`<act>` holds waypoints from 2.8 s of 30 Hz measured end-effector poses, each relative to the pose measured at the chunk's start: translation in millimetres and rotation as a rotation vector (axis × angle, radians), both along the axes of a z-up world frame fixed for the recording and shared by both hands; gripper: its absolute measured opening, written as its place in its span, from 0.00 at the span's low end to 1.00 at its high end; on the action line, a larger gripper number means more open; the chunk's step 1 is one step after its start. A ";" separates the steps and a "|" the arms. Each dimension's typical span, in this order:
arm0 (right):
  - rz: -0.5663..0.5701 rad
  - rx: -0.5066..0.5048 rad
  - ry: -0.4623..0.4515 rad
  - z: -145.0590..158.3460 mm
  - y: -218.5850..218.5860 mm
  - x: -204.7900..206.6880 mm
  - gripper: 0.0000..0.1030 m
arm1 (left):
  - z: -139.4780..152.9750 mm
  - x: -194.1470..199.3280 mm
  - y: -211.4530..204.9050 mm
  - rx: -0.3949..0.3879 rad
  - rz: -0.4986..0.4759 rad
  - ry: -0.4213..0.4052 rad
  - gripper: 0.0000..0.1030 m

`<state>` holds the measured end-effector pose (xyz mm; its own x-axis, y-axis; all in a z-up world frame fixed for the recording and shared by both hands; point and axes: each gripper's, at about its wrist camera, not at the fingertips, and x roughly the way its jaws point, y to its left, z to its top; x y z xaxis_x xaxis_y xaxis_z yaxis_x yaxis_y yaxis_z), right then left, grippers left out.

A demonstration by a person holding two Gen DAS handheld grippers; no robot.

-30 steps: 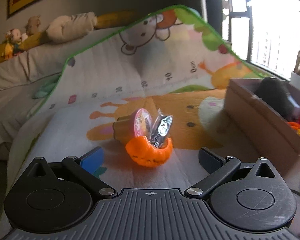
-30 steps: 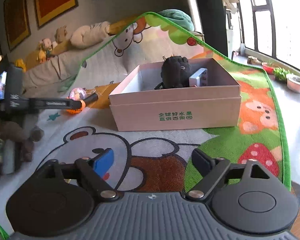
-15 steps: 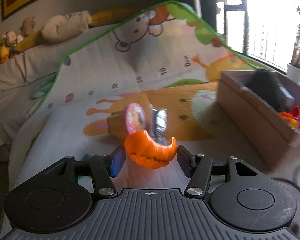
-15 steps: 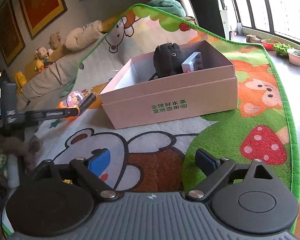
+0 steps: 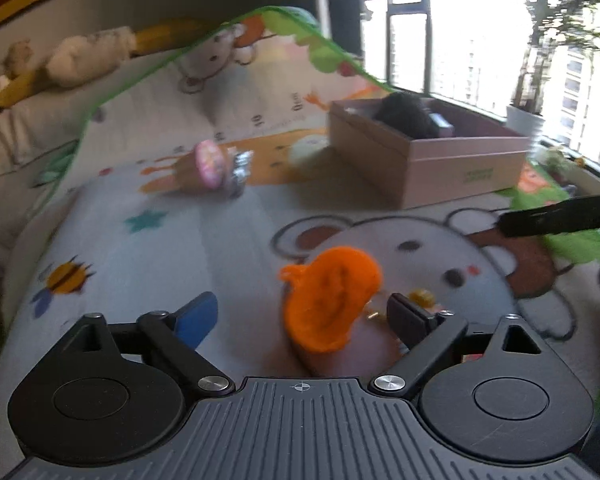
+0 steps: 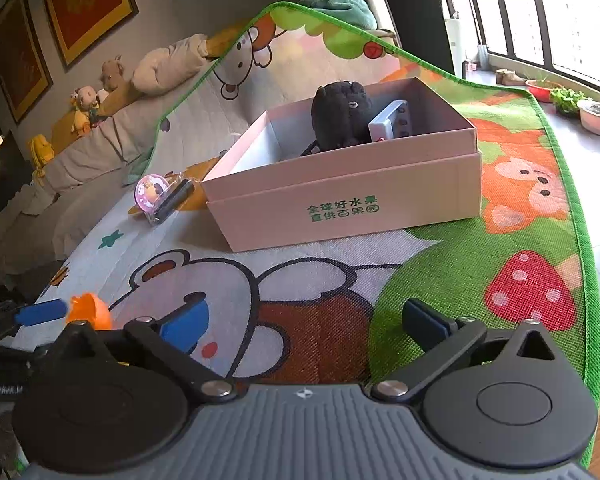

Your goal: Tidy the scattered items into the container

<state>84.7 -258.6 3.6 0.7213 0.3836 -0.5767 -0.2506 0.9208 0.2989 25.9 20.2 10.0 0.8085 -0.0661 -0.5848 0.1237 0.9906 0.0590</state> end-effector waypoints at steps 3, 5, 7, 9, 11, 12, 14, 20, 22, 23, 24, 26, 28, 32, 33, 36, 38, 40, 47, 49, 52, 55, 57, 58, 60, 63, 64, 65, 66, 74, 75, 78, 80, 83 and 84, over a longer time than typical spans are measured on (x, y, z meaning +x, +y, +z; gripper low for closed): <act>0.005 -0.026 0.003 0.1 3.6 0.5 1.00 | -0.2 3.9 16.8 -0.062 0.071 0.026 0.96; 0.008 -0.057 0.007 0.3 7.9 1.1 1.00 | -0.8 8.2 25.3 -0.094 0.115 0.057 0.99; 0.017 -0.106 0.011 0.5 14.3 1.5 1.00 | -2.7 11.3 29.2 -0.101 0.137 0.094 1.00; 0.036 -0.163 0.017 0.5 20.7 2.2 1.00 | -3.0 10.7 27.8 -0.085 0.137 0.107 1.00; 0.051 -0.214 0.023 -0.1 26.6 2.5 1.00 | -4.2 9.9 21.7 -0.038 0.137 0.118 1.00; 0.056 -0.238 0.026 -0.3 29.8 2.9 1.00 | -4.9 9.0 18.9 -0.021 0.137 0.116 1.00; 0.075 -0.297 0.026 -1.3 36.4 2.6 1.00 | -5.5 6.9 21.6 -0.037 0.141 0.114 1.00; 0.116 -0.157 0.039 14.2 39.7 -21.3 1.00 | -6.7 3.9 22.5 -0.052 0.140 0.093 1.00; 0.205 -0.137 -0.010 21.6 54.3 -45.7 1.00 | -6.6 4.3 24.7 -0.068 0.140 0.090 1.00; 0.261 -0.155 -0.041 23.7 65.3 -59.4 1.00 | -6.3 4.2 26.3 -0.079 0.141 0.088 1.00; 0.309 -0.178 -0.066 24.2 75.9 -70.8 1.00 | -6.0 3.8 28.3 -0.094 0.142 0.084 1.00; 0.382 -0.220 -0.108 23.3 93.6 -88.1 1.00 | -5.8 2.8 31.4 -0.119 0.142 0.077 1.00; 0.417 -0.279 -0.122 18.2 108.1 -94.8 1.00 | -5.5 2.0 32.9 -0.132 0.142 0.073 1.00; 0.373 -0.394 -0.118 5.5 113.6 -88.9 1.00 | -5.4 1.7 33.3 -0.139 0.142 0.071 1.00; 0.345 -0.425 -0.127 4.2 110.6 -86.5 1.00 | -5.5 1.7 33.2 -0.139 0.142 0.071 1.00; 0.210 -0.534 -0.196 3.8 103.6 -83.0 1.00 | -5.5 1.7 33.3 -0.140 0.143 0.070 1.00; 0.105 -0.650 -0.260 -0.6 99.1 -80.2 1.00 | -5.5 1.7 33.6 -0.143 0.144 0.068 1.00; 0.038 -0.706 -0.281 -3.3 94.5 -76.9 1.00 | -5.6 1.5 34.4 -0.150 0.145 0.066 1.00; 0.342 -0.413 -0.258 14.8 104.2 -100.0 1.00 | -5.6 2.0 34.6 -0.142 0.144 0.069 1.00; 0.351 -0.438 -0.250 10.2 114.3 -96.5 1.00 | -6.3 4.1 28.9 -0.094 0.140 0.084 1.00; 0.303 -0.471 -0.235 7.6 114.2 -86.6 1.00 | -7.3 7.0 21.0 -0.037 0.125 0.099 1.00; 0.206 -0.521 -0.241 3.5 100.1 -77.1 1.00 | -7.4 4.8 24.1 -0.055 0.115 0.095 1.00; 0.099 -0.612 -0.258 -1.8 91.7 -66.9 1.00 | -7.3 3.7 23.5 -0.062 0.105 0.091 1.00; 0.059 -0.635 -0.259 -4.7 88.7 -59.6 1.00 | -7.3 3.6 22.9 -0.061 0.103 0.091 1.00; 0.006 -0.616 -0.239 -3.4 78.7 -52.6 1.00 | -7.4 4.4 21.2 -0.054 0.106 0.092 1.00; 0.019 -0.457 -0.205 8.5 64.6 -54.5 1.00 | -7.3 4.2 22.8 -0.073 0.113 0.086 1.00; 0.052 -0.388 -0.193 12.0 63.6 -57.1 1.00 | -7.0 3.9 24.6 -0.088 0.115 0.082 1.00; 0.097 -0.328 -0.183 14.4 65.2 -60.7 0.99 | -6.8 3.7 26.5 -0.103 0.117 0.079 1.00; 0.142 -0.300 -0.181 15.3 69.6 -64.7 0.93 | -6.6 3.3 28.6 -0.118 0.118 0.075 1.00; 0.170 -0.461 -0.213 0.9 96.4 -62.2 0.74 | -6.4 2.0 32.5 -0.133 0.117 0.070 1.00; 0.110 -0.487 -0.216 0.6 92.8 -58.1 0.74 | -6.3 2.0 32.6 -0.136 0.117 0.070 1.00; -0.004 -0.533 -0.220 1.2 80.9 -46.2 0.74 | -6.2 1.9 32.3 -0.144 0.118 0.067 1.00; 0.048 -0.449 -0.207 6.5 74.2 -47.0 0.75 | -6.1 2.0 31.8 -0.145 0.118 0.067 1.00; 0.172 -0.319 -0.173 12.4 76.8 -51.3 0.76 | -6.1 2.2 31.5 -0.142 0.118 0.068 1.00; 0.205 -0.297 -0.168 12.3 81.1 -52.4 0.76 | -6.1 2.0 31.8 -0.142 0.118 0.068 1.00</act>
